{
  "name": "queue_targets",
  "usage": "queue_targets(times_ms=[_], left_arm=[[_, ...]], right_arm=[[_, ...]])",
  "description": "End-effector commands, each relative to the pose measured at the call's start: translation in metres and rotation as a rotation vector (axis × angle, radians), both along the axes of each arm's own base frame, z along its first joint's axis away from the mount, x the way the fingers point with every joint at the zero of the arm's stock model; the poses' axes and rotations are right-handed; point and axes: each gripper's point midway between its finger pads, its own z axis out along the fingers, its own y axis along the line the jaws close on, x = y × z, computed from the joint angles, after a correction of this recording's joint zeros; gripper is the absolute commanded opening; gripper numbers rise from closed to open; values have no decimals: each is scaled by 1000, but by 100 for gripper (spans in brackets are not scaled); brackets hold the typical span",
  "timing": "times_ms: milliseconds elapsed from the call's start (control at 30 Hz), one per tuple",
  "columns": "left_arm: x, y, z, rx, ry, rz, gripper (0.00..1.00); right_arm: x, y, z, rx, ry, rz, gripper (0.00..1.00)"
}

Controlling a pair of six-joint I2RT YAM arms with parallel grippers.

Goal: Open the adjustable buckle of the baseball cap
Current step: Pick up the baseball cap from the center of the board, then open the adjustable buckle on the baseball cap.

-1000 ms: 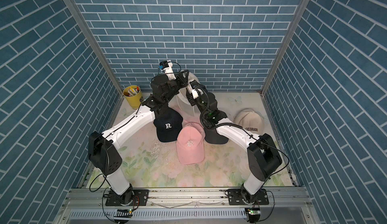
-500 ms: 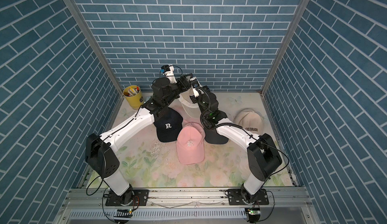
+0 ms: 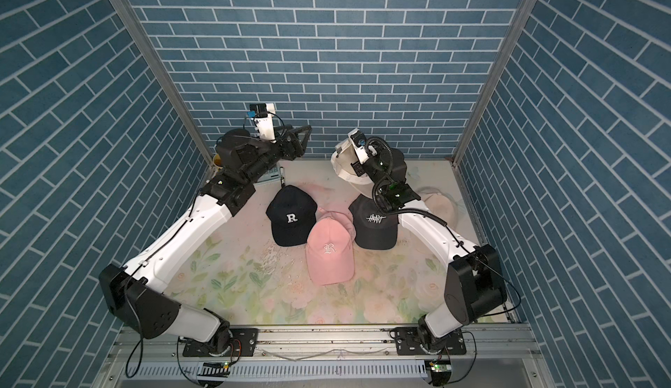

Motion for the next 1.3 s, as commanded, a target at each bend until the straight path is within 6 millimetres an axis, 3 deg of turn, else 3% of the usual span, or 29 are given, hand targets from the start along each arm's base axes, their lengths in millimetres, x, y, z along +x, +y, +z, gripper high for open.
queue_targets(times_ms=[0,100,200,433,600,833,1100,1267], left_arm=[[-8,-42,-28,160,0,-266,80],[-17,-67,-36,194,-11,-451,73],[-25,-79,-43,204,-27,-563,67],[-35,-97,-60,179,26,-753,70],[-36,-103,-71,164,65,-805,71],[-44,-105,-83,142,105,-861,54],[-47,-105,-99,135,170,-884,55],[-46,-106,-101,132,182,-892,44]], right_arm=[[-26,14,-4,-73,12,175,0],[-31,16,-7,-95,38,212,0],[-38,19,-6,-98,50,248,0],[-51,25,-3,-105,72,321,0],[-50,23,-3,-109,69,311,0],[-47,23,1,-99,57,296,0],[-49,21,6,-95,41,292,0],[-48,19,6,-99,38,275,0]])
